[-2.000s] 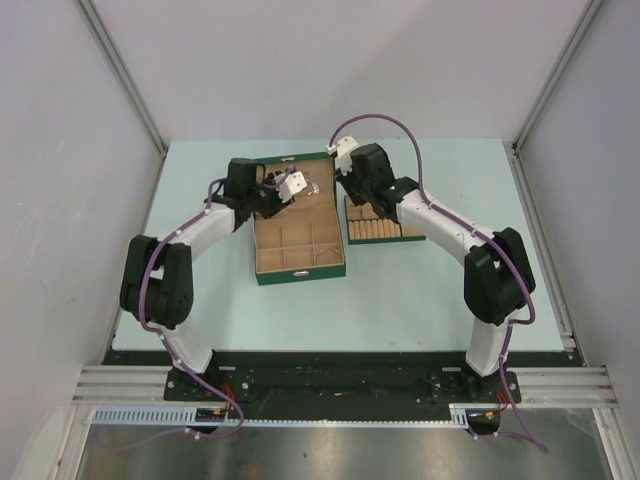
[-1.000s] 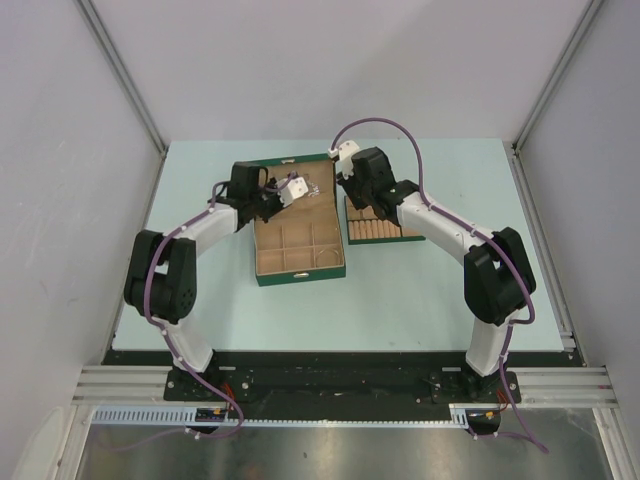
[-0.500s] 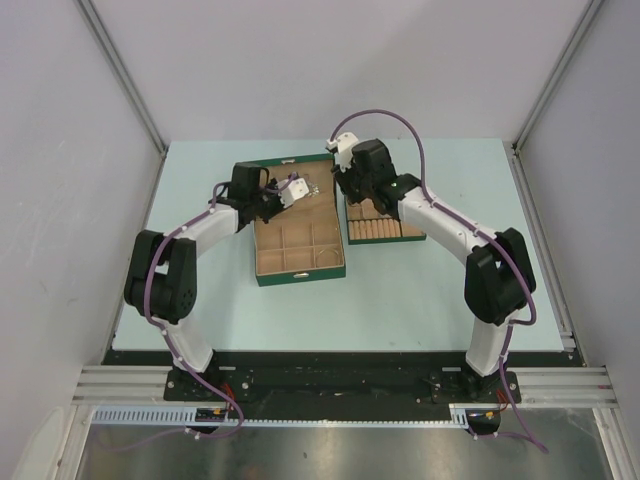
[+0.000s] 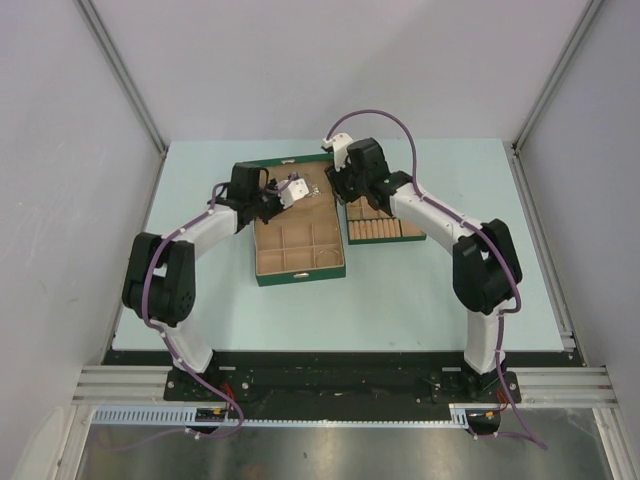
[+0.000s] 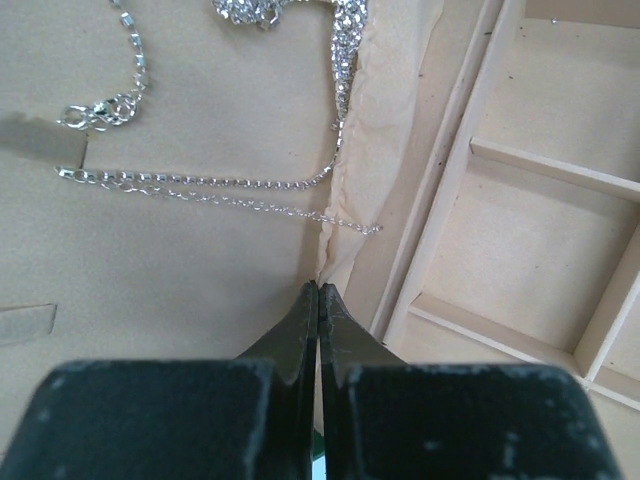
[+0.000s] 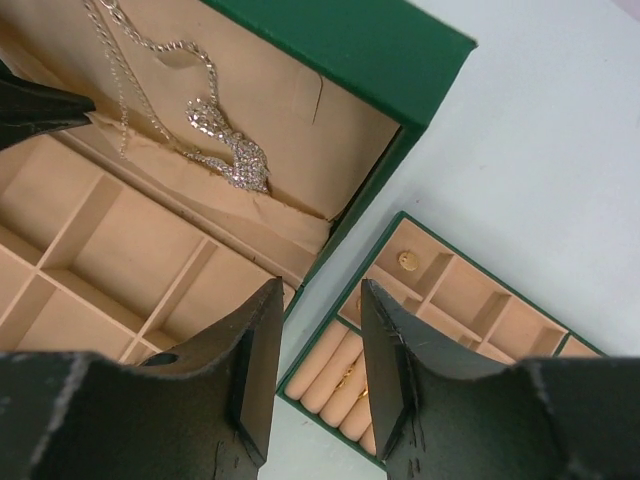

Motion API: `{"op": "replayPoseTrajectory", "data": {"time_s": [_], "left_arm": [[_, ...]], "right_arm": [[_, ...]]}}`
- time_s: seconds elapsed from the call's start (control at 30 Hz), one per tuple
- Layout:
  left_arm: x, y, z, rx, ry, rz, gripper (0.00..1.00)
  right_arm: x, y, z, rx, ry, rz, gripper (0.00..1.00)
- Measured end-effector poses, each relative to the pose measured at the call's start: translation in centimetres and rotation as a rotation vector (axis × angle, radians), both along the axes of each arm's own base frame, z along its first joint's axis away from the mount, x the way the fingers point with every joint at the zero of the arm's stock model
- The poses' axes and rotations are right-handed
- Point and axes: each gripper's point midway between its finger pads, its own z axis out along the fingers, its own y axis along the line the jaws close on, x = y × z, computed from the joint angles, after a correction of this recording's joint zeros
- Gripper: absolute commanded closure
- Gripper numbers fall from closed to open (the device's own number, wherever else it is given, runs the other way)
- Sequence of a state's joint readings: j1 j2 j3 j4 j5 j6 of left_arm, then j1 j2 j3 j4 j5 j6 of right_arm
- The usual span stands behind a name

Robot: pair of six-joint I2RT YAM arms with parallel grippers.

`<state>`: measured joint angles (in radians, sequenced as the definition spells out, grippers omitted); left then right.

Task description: Organize the mixed jewelry

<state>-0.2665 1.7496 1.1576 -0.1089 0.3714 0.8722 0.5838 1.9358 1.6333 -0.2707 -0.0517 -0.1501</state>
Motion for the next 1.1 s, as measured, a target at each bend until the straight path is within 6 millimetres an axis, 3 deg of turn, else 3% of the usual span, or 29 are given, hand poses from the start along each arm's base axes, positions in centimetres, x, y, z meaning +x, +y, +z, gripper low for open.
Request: {"op": "replayPoseTrajectory", "data": {"time_s": [0.2,0.63,0.87,1.1], "left_arm": [[-0.3,0.0,0.1,0.002,0.006,-0.003,1.0],[-0.8,-0.1,0.0,0.005,0.012,-0.006,1.0],[-1.1,-0.5,0.0,0.006,0.017,-0.016,1.0],[-1.3,-0.7,0.0,0.007,0.02,-0.023,1.0]], "right_arm": [[0.6,0.4,-1.4,-0.007,0.014,0.002,0.59],[2.2,1.2,0.1,0.019,-0.036,-0.005,0.61],[3.0,1.3,-0.6,0.001,-0.046,-0.019,0.65],[3.6,1.0,-1.3,-0.018,-0.05,-0.038,0.87]]}}
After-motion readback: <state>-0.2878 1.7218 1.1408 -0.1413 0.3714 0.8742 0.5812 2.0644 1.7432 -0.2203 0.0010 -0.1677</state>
